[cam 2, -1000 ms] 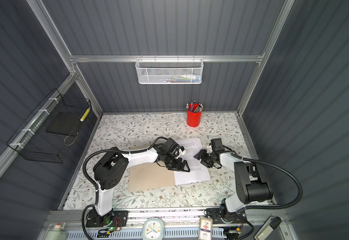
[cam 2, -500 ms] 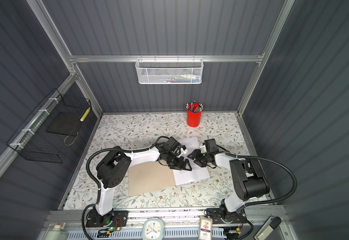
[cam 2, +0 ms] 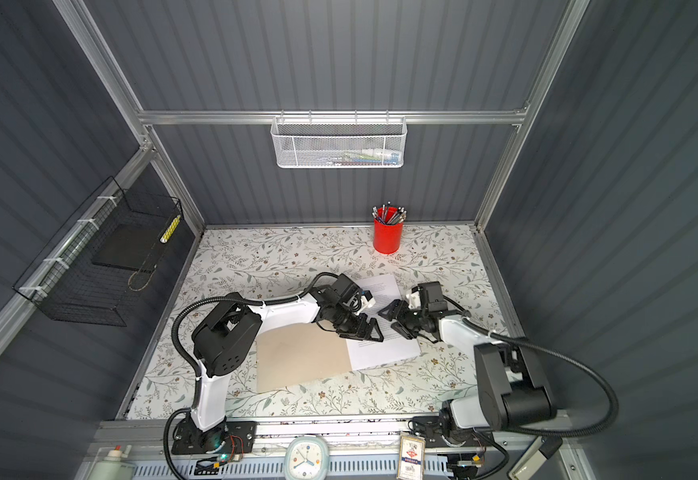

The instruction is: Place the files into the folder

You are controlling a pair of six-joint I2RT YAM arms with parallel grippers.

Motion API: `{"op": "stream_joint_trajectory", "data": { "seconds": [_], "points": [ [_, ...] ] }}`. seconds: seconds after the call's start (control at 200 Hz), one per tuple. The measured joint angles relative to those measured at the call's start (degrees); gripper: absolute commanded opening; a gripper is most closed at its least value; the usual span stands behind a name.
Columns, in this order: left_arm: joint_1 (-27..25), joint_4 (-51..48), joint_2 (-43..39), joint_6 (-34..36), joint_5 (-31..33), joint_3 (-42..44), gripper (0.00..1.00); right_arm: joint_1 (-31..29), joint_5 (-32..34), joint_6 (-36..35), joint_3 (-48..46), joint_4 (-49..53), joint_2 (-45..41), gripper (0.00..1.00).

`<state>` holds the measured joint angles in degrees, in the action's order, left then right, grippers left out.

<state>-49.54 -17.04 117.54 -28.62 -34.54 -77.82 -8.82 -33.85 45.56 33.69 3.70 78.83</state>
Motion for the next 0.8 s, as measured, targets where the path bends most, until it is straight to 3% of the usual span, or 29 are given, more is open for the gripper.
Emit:
{"op": "stream_joint_trajectory", "data": {
  "seconds": [0.305, 0.8],
  "points": [
    [0.0, 1.9, -0.7, 0.4, 0.0, 1.4, 0.90, 4.1, 9.4, -2.1, -7.6, 15.2, -19.9, 0.73],
    [0.0, 1.9, -0.8, 0.6, 0.2, 1.6, 0.90, 4.7, 12.2, -1.7, -9.7, 18.3, -17.9, 0.71]
  ]
}}
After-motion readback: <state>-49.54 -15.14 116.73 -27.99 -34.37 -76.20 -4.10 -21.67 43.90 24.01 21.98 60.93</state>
